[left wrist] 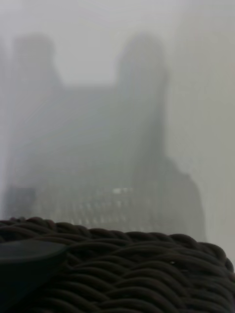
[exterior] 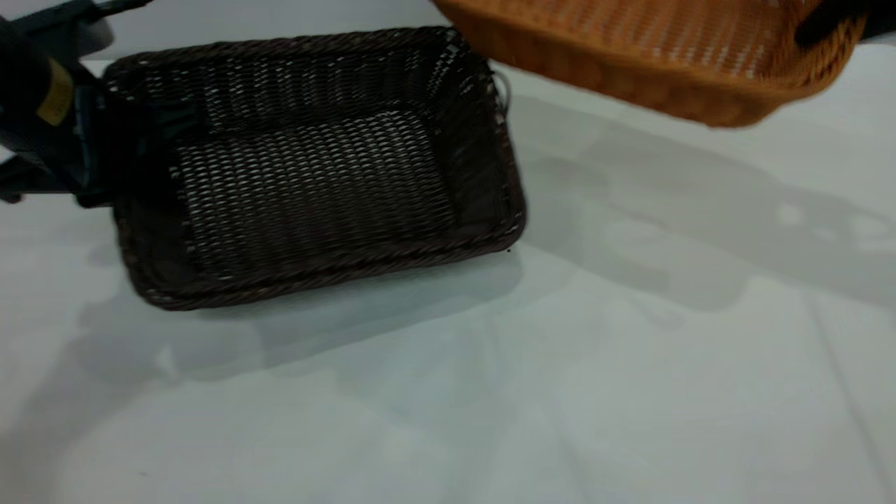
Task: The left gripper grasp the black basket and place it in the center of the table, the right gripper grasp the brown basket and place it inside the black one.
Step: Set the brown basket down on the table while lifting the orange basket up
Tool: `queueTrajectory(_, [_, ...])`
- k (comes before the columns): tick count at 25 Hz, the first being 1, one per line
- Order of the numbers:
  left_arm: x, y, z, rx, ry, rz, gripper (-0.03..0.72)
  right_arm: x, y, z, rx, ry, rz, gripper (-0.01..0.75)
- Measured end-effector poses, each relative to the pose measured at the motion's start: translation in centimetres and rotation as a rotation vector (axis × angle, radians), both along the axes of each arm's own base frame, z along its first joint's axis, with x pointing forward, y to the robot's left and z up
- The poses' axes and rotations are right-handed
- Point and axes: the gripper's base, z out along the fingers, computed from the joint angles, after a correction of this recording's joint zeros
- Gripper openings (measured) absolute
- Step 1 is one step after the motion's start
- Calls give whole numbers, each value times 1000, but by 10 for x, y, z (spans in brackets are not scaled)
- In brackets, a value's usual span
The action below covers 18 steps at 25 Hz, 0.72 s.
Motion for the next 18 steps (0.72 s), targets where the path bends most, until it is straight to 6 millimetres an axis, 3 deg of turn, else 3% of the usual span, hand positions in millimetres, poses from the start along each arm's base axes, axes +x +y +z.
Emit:
queueTrajectory(7, [6,-20,-29,-85,88,-232,86,3,1,9,3,-3,47,61])
queueTrajectory(18, [29,-36,-36,-208,128,-239,86,2,2,9,5,2,67,61])
